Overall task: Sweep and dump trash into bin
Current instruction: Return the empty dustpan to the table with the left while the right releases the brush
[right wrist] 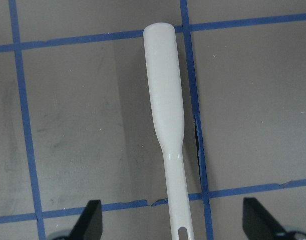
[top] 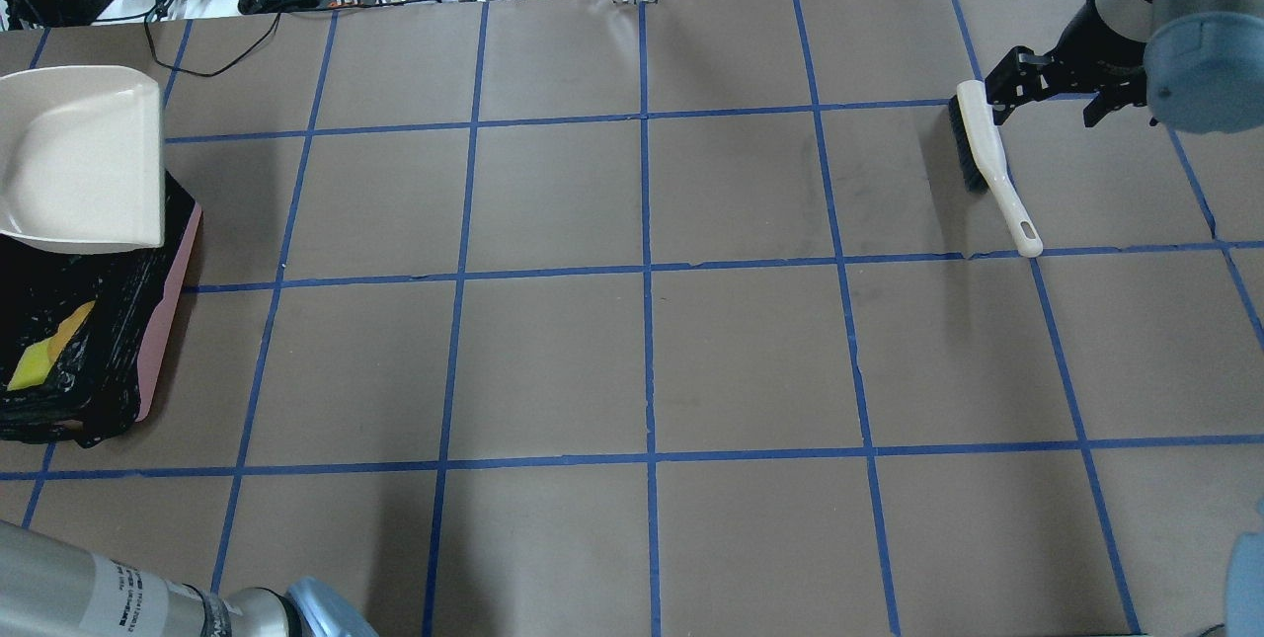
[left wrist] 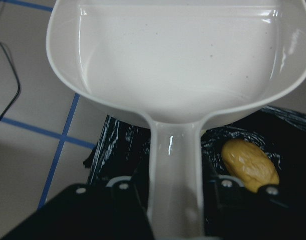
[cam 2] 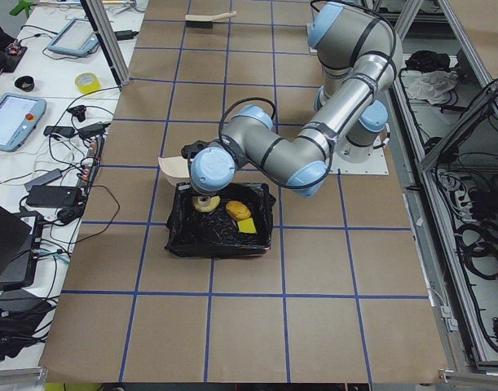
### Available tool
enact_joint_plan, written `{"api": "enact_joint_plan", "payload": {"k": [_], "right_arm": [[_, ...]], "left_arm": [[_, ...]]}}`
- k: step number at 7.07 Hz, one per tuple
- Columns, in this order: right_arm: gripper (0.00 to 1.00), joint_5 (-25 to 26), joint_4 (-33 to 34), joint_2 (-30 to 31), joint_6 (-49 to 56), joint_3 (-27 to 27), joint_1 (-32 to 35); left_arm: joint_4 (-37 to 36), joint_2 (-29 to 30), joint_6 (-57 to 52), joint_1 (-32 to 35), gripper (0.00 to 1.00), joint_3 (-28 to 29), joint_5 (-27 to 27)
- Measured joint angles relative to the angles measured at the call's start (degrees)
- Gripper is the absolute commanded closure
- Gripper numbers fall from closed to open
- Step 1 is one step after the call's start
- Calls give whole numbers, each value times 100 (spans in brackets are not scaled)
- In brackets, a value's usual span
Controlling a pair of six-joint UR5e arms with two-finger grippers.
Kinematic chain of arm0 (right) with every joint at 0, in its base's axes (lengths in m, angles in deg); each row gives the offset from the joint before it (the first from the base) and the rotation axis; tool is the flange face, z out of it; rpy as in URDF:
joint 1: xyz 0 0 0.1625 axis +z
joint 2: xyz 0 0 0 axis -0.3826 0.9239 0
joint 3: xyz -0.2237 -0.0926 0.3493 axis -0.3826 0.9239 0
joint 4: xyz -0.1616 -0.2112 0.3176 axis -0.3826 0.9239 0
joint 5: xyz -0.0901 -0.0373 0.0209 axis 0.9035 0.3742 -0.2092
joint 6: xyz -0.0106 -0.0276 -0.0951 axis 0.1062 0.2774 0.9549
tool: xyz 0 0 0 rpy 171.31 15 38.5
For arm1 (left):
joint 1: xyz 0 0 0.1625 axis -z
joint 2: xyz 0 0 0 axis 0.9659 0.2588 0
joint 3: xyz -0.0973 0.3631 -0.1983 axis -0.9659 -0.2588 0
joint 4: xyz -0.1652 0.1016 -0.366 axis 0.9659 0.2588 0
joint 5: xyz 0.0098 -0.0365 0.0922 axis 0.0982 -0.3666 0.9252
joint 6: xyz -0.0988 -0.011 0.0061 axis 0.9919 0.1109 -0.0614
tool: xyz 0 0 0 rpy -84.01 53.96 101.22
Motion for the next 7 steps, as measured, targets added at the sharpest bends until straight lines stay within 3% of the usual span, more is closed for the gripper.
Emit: {"api": "enact_joint_plan", "payload": {"k": [3, 5, 7], "right_arm": [[0, 161, -394, 281, -170, 27, 2], [0, 223, -1526, 805, -976, 329, 178], [0, 264, -2262, 1117, -1816, 654, 771]], "left_arm": [[-429, 613, 214, 1248, 100, -82, -136], [-897, 1023, 481, 1784, 100, -130, -246], [-1360, 1265, 760, 2229, 100, -229, -425]]}}
